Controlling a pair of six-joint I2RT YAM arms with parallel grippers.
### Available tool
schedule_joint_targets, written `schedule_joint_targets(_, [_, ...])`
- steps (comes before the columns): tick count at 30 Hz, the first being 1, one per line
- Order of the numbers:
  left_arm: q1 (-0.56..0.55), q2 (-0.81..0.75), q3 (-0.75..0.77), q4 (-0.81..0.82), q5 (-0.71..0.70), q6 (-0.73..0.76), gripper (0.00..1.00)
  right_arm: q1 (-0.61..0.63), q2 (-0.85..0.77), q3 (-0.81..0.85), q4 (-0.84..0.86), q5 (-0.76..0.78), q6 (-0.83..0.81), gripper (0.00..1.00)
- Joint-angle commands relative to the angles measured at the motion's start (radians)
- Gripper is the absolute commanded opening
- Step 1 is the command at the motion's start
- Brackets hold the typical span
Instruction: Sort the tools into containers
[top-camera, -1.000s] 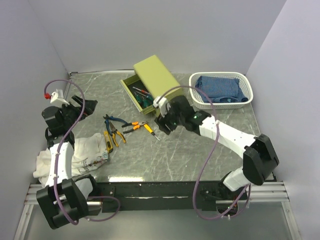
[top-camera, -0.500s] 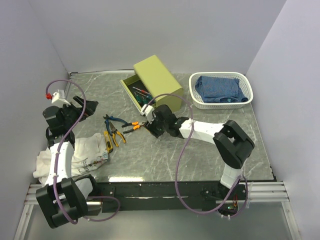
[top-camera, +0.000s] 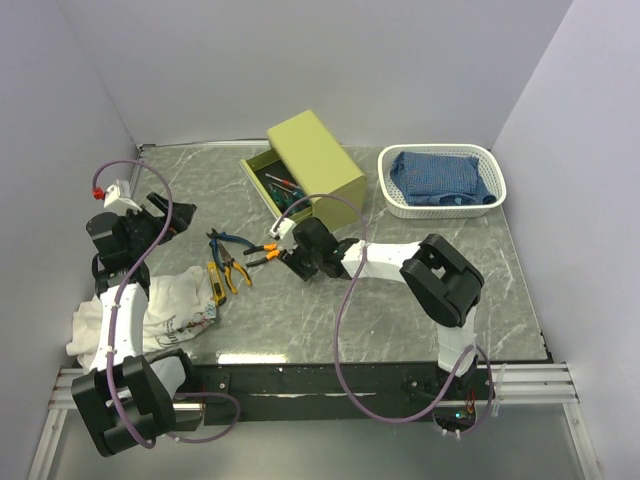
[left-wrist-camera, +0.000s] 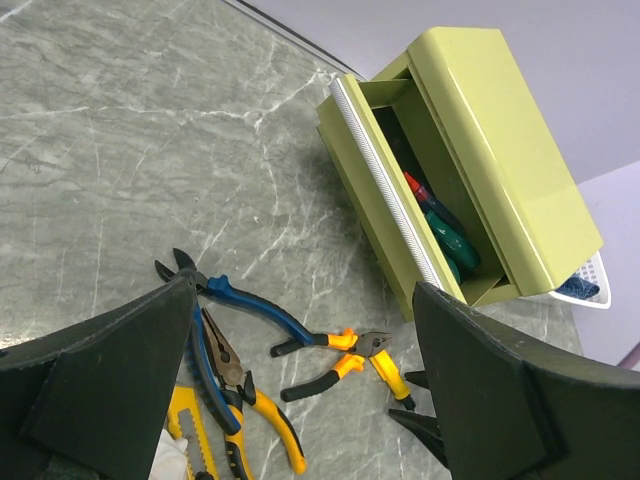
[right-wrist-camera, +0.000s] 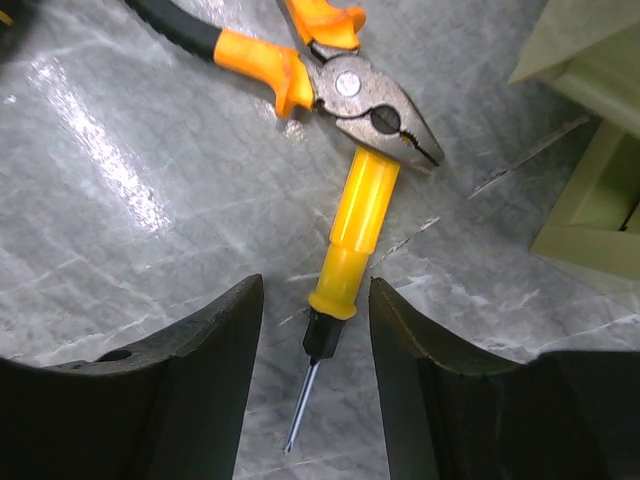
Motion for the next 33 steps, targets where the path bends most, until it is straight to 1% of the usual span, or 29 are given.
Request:
schedule_joint_targets(1, [-0.004,-0.011,-0.003,0.032,-0.002,0.016,0.97,0.001,0.005,0.029,0.027,0.000,0.014,0.53])
schedule_joint_targets(3, [-0.006,-0.012,-0.004,0.037,0.000,0.015,0.96,0.001,0.010,0.024,0.028,-0.005,0.010,0.52])
schedule_joint_targets(6, [-0.004,-0.012,-0.004,0.034,-0.002,0.018,0.96,0.001,0.020,0.014,0.024,-0.009,0.007,0.46])
schedule_joint_targets(9, [-0.004,-0.012,-0.004,0.031,0.000,0.019,0.96,0.001,0.014,-0.002,0.010,-0.040,0.008,0.31])
schedule_joint_targets(10, [-0.004,-0.015,-0.003,0.029,0.000,0.021,0.96,0.001,0.010,-0.011,0.004,-0.055,0.008,0.22])
schedule_joint_targets(11, [-0.004,-0.015,-0.004,0.031,-0.002,0.021,0.97,0.001,0.003,-0.011,-0.007,-0.061,0.008,0.18])
schedule_joint_targets(13, [-0.004,-0.012,-0.001,0.026,-0.003,0.026,0.97,-0.001,-0.033,-0.017,-0.071,-0.070,0.001,0.10])
schedule_joint_targets(15, [-0.006,-0.009,0.008,0.023,-0.002,0.030,0.97,-0.004,-0.110,-0.022,-0.125,-0.096,-0.031,0.07])
schedule_joint_targets(16, [-0.004,-0.006,0.013,0.024,0.003,0.030,0.97,-0.008,-0.140,-0.031,-0.186,-0.112,-0.051,0.04])
schedule_joint_targets(17, [-0.004,-0.003,0.013,0.027,0.003,0.029,0.96,-0.014,-0.174,-0.037,-0.217,-0.154,-0.100,0.03])
schedule_joint_targets(18, [-0.004,-0.001,0.014,0.032,0.004,0.024,0.96,-0.022,-0.241,-0.042,-0.249,-0.181,-0.130,0.02])
schedule_joint_targets(20, [-0.004,0.005,0.013,0.050,0.007,0.018,0.96,-0.039,-0.299,-0.036,-0.367,-0.224,-0.203,0.00])
schedule_joint_targets(21, [-0.004,0.006,0.011,0.058,0.009,0.007,0.96,-0.048,-0.341,-0.023,-0.418,-0.291,-0.282,0.00])
schedule_joint_targets(22, [-0.004,0.009,0.011,0.064,0.011,0.006,0.97,-0.066,-0.355,0.010,-0.515,-0.319,-0.318,0.00])
schedule_joint_targets(23, [-0.004,0.012,0.010,0.072,0.012,0.004,0.97,-0.077,-0.365,0.036,-0.571,-0.360,-0.390,0.00])
schedule_joint_targets(24, [-0.006,0.012,0.011,0.075,0.014,0.003,0.96,-0.086,-0.371,0.064,-0.619,-0.409,-0.415,0.00])
schedule_joint_targets(25, [-0.006,0.012,0.011,0.077,0.015,0.003,0.96,-0.097,-0.378,0.105,-0.646,-0.425,-0.424,0.00])
schedule_joint_targets(27, [-0.006,0.012,0.011,0.078,0.012,0.004,0.97,-0.134,-0.397,0.132,-0.607,-0.449,-0.403,0.00])
schedule_joint_targets(28, [-0.004,0.012,0.010,0.077,0.009,0.004,0.96,-0.142,-0.397,0.161,-0.525,-0.443,-0.376,0.00])
schedule_joint_targets(29, [-0.004,0.011,0.010,0.075,0.007,0.000,0.97,-0.143,-0.389,0.184,-0.484,-0.427,-0.299,0.00])
schedule_joint_targets(30, [-0.006,0.009,0.010,0.070,0.009,-0.005,0.96,-0.143,-0.351,0.214,-0.451,-0.401,-0.253,0.00])
schedule_joint_targets(31, [-0.006,0.008,0.008,0.069,0.011,-0.010,0.96,-0.143,-0.324,0.292,-0.399,-0.356,-0.204,0.00])
schedule_joint_targets(32, [-0.004,0.005,0.007,0.067,0.014,-0.014,0.96,-0.143,-0.257,0.340,-0.385,-0.324,-0.112,0.00])
schedule_joint_targets(33, [-0.004,0.005,0.007,0.063,0.015,-0.016,0.96,-0.142,-0.218,0.390,-0.380,-0.296,-0.070,0.00])
